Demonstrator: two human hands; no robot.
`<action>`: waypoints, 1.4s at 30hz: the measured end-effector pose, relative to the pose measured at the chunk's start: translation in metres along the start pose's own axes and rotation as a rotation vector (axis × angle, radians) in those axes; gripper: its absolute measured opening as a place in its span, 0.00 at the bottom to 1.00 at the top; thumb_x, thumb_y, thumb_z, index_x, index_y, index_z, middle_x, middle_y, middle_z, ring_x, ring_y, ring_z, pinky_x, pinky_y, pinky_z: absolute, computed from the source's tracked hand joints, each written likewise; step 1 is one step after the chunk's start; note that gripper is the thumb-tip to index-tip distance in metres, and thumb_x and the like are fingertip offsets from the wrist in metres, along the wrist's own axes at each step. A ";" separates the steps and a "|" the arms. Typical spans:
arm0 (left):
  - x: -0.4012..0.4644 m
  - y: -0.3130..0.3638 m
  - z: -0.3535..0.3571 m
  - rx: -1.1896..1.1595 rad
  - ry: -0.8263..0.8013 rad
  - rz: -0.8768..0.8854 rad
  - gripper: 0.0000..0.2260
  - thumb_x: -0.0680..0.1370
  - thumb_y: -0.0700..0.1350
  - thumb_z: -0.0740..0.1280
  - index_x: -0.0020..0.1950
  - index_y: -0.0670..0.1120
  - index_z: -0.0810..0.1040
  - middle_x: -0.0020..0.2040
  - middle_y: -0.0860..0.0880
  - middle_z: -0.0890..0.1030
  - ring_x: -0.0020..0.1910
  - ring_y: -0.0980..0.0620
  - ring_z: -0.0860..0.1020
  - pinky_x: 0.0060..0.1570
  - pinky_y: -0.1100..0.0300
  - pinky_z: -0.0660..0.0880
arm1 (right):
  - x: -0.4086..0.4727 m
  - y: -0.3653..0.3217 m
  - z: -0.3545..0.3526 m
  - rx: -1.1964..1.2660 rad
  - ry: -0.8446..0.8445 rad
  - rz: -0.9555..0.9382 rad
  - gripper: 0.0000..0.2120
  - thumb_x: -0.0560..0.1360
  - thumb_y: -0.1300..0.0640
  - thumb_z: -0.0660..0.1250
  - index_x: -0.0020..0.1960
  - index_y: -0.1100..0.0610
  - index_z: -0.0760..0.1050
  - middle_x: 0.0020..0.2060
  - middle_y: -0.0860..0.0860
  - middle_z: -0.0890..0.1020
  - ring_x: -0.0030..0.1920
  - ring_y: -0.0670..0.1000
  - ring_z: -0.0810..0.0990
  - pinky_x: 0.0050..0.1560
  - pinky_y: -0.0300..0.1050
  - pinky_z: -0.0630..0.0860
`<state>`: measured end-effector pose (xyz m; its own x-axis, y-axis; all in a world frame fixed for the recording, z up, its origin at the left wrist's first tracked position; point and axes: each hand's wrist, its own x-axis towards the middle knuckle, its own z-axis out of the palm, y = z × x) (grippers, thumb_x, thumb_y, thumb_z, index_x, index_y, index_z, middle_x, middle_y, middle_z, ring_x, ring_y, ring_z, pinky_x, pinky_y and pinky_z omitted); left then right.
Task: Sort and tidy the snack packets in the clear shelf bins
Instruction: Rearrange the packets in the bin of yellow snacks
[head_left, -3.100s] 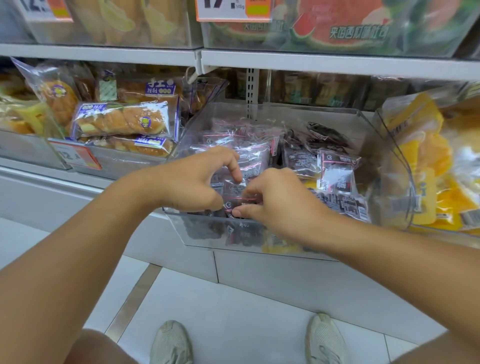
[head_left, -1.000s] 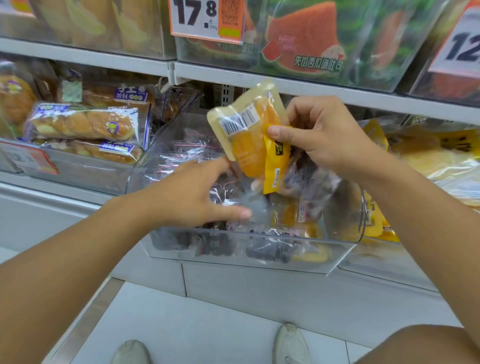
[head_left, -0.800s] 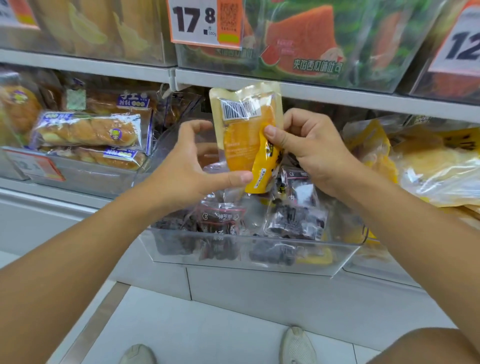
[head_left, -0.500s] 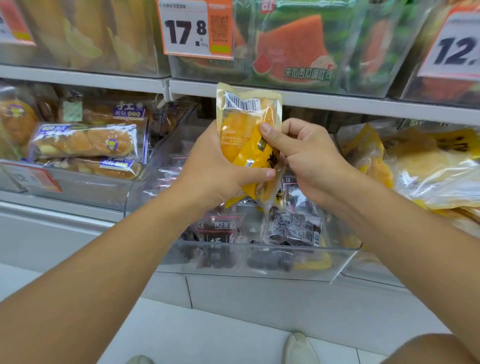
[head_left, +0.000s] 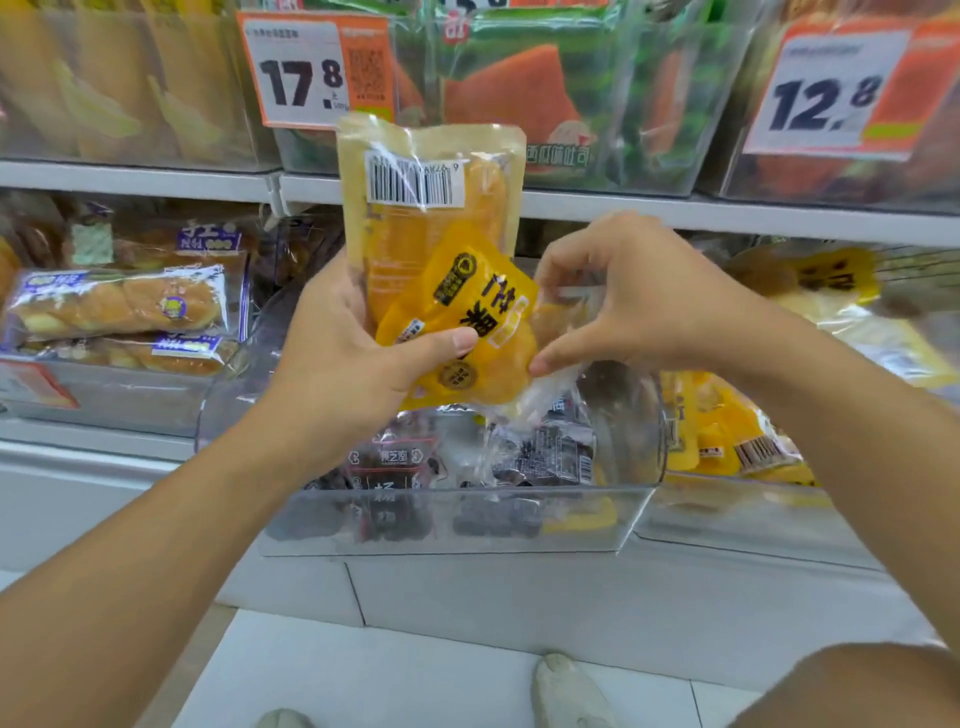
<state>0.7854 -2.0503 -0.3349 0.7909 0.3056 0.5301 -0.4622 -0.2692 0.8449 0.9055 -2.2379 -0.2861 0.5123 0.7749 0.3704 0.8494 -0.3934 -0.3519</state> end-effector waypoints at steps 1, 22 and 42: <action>-0.002 0.004 0.005 0.006 -0.006 0.032 0.23 0.66 0.36 0.77 0.56 0.53 0.75 0.49 0.57 0.86 0.50 0.56 0.85 0.45 0.62 0.81 | -0.003 0.000 -0.001 0.040 -0.056 -0.003 0.21 0.58 0.42 0.83 0.42 0.52 0.81 0.38 0.47 0.84 0.41 0.48 0.82 0.46 0.48 0.79; 0.028 0.008 0.127 -0.191 0.115 0.274 0.11 0.81 0.43 0.69 0.61 0.41 0.81 0.52 0.48 0.86 0.51 0.44 0.84 0.52 0.48 0.81 | -0.132 0.056 -0.093 0.062 0.546 0.247 0.11 0.70 0.57 0.79 0.45 0.43 0.81 0.40 0.40 0.85 0.41 0.42 0.85 0.44 0.42 0.82; 0.030 -0.043 0.112 0.618 0.012 0.342 0.08 0.80 0.48 0.69 0.49 0.45 0.83 0.33 0.50 0.78 0.32 0.50 0.72 0.36 0.49 0.72 | -0.063 0.059 -0.019 -0.351 -0.072 0.705 0.14 0.84 0.47 0.53 0.59 0.58 0.60 0.41 0.53 0.73 0.47 0.59 0.74 0.43 0.52 0.69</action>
<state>0.8739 -2.1317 -0.3634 0.6355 0.1202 0.7627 -0.3690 -0.8204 0.4368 0.9261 -2.3195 -0.3137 0.9454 0.3100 0.1004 0.3240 -0.9274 -0.1872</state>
